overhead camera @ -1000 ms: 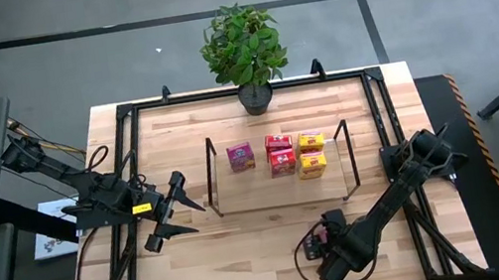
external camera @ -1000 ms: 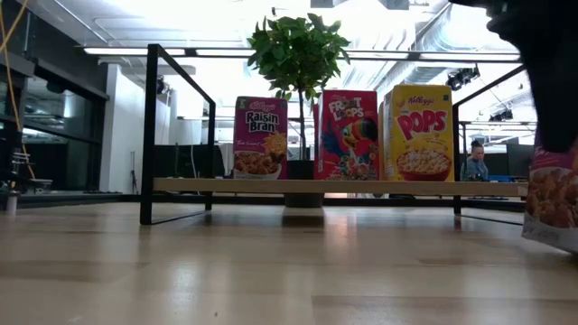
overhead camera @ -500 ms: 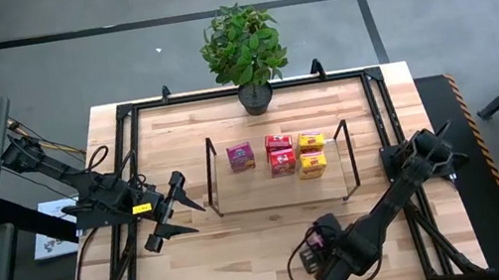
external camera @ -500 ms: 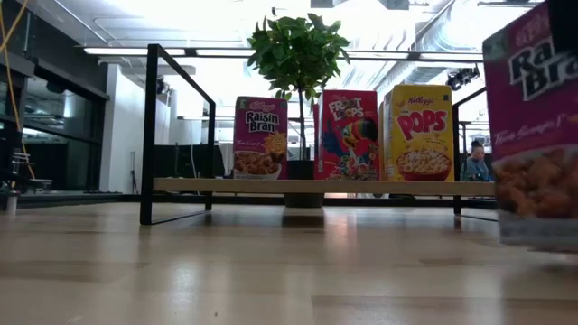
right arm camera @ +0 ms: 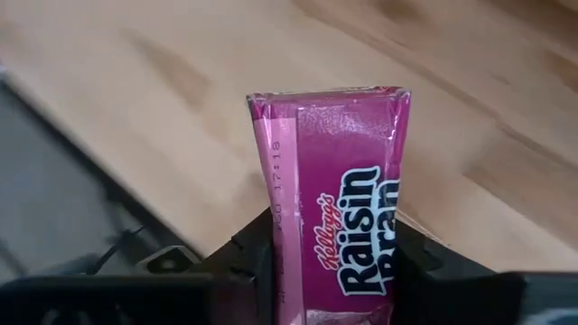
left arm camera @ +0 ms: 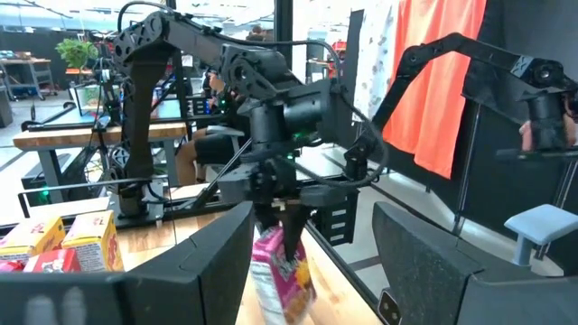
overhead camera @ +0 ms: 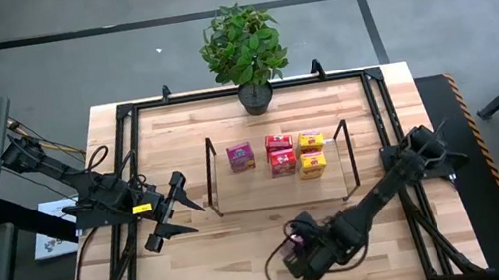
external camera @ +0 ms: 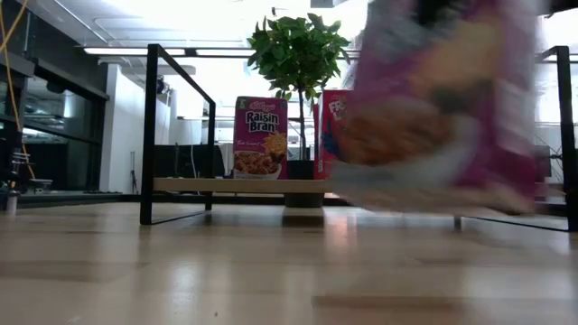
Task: Stack cereal on shelf
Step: Put the purple cereal box on the shelf aligned with the other purple cereal box
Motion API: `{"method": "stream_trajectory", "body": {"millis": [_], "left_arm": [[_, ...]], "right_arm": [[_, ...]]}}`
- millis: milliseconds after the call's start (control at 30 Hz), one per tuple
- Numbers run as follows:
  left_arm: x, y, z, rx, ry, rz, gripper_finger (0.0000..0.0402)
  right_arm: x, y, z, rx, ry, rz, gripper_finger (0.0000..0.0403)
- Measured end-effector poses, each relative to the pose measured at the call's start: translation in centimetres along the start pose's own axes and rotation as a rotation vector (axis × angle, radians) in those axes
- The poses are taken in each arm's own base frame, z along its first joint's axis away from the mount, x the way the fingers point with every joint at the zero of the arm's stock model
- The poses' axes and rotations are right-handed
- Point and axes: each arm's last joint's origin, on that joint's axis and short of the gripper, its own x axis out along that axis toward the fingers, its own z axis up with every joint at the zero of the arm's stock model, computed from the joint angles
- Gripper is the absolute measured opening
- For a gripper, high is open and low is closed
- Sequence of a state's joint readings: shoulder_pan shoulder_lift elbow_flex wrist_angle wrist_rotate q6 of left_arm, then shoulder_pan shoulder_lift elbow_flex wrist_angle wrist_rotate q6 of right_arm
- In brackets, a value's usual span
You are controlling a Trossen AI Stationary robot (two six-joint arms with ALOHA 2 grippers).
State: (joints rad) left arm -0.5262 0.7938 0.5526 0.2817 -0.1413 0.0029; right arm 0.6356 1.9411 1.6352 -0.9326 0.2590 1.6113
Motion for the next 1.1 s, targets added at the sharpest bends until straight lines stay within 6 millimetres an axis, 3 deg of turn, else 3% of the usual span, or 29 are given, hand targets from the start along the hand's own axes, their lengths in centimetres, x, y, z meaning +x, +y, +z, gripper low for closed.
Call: {"method": "stream_trajectory", "body": {"millis": [133, 267, 433, 533, 733, 1100], "left_arm": [[0.0, 0.0, 0.0, 0.0, 0.0, 0.0, 0.0218], [0.0, 0.0, 0.0, 0.0, -0.001, 0.0, 0.0218], [0.0, 0.0, 0.0, 0.0, -0.001, 0.0, 0.0218], [0.0, 0.0, 0.0, 0.0, -0.001, 0.0, 0.0218], [0.0, 0.0, 0.0, 0.001, -0.001, 0.0, 0.0218], [0.0, 0.0, 0.0, 0.001, -0.001, 0.0, 0.0218]], "right_arm": [[0.2, 1.5, 2.0, -0.136, -0.022, 0.136, 0.0116], [-1.4, 3.0, 4.7, -0.292, -0.084, 0.217, 0.0115], [-3.9, 3.7, 8.5, -0.51, -0.182, 0.18, 0.0115], [-4.3, 3.2, 10.7, -0.677, -0.241, 0.09, 0.0115], [-3.9, 2.7, 14.6, -0.995, -0.289, 0.052, 0.0115], [-0.8, 0.5, 19.4, -1.01, -0.144, -0.013, 0.0115]]}}
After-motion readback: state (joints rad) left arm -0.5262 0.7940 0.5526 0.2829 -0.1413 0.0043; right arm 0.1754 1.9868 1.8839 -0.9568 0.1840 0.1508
